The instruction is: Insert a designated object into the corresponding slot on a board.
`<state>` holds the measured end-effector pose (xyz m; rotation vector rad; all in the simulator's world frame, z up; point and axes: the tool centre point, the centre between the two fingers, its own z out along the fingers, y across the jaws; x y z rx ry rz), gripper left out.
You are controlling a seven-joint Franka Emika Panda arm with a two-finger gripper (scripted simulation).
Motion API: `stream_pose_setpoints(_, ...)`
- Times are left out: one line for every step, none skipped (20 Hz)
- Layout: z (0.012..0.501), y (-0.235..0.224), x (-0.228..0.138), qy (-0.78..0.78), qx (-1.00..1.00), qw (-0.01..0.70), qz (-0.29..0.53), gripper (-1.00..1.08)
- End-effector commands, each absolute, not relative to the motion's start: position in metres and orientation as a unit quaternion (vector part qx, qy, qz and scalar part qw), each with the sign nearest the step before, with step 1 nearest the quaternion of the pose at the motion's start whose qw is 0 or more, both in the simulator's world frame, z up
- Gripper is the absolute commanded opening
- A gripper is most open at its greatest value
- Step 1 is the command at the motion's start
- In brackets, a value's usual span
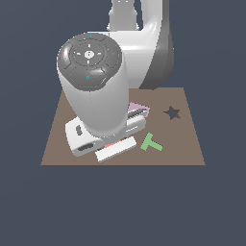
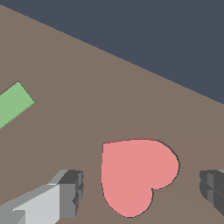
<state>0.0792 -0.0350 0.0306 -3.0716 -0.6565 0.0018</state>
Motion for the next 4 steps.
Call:
stream_pose_setpoints(0.0307,-0.0350,0.0793,-0.209,-0.978,0.000,0.000,1.00)
stream_pose_setpoints(0.0307,-0.0350,0.0793,-0.209,-0.978,0.000,0.000,1.00)
stream_pose_setpoints(0.0307,-0.0350,0.0793,-0.209,-0.978,0.000,0.000,1.00)
stream_pose_setpoints(0.0307,-0.0350,0.0793,-0.209,-0.978,0.000,0.000,1.00)
